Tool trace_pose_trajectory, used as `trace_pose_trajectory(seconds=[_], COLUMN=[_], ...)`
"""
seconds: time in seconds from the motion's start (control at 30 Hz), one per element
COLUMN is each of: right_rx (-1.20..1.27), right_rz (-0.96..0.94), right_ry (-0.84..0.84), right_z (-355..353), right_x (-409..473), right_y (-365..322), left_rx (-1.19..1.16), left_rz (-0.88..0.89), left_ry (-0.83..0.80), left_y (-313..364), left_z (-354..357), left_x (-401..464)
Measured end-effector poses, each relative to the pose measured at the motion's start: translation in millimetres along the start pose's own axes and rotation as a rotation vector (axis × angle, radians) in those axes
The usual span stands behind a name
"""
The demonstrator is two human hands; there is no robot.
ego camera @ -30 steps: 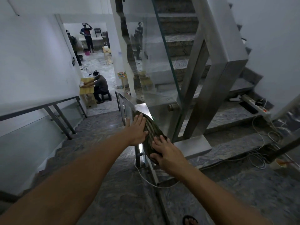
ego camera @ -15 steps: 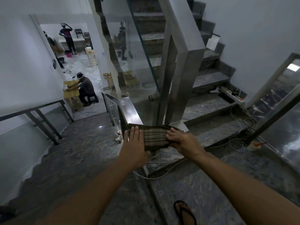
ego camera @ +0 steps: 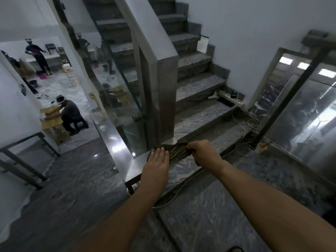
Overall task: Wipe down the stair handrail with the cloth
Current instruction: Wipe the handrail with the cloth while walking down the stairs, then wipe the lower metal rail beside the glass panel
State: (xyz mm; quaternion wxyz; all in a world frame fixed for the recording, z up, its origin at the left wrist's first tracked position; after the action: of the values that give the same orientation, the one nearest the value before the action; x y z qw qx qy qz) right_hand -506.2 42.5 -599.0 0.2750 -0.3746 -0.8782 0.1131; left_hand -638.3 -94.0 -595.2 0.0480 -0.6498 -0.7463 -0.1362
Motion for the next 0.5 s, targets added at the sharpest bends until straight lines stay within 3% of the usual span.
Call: trace_pose_trajectory(seconds=[0.23, 0.3, 0.43, 0.5], right_rx=[0.004, -0.016, -0.019, -0.025], right_rz=[0.126, 0.153, 0.322, 0.422], right_ry=[-0.018, -0.026, 0.012, 0.061], right_z=[-59, -75, -123, -156], right_x=[-16, -18, -13, -14], right_y=[86, 113, 188, 226], left_rx=[-0.032, -0.119, -0.208, -0.219], left_rz=[0.183, 0.148, 0.089, 0.091], left_ry=[-0.067, -0.084, -0.318, -0.293], left_y=[57, 79, 144, 183], left_z=[23, 31, 42, 47], left_x=[77, 107, 181, 224])
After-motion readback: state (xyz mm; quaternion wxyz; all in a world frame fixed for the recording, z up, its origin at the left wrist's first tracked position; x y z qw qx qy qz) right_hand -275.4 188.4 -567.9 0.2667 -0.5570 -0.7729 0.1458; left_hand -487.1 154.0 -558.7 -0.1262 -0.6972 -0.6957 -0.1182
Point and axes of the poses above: each hand's wrist, its own x-axis towards the middle knuckle, its own z-axis out of the palm, y = z × x, the point moved 3 cm from there along x, towards the middle knuckle, and after that the axes turned 11 degrees about y, right-handed, at the moved point
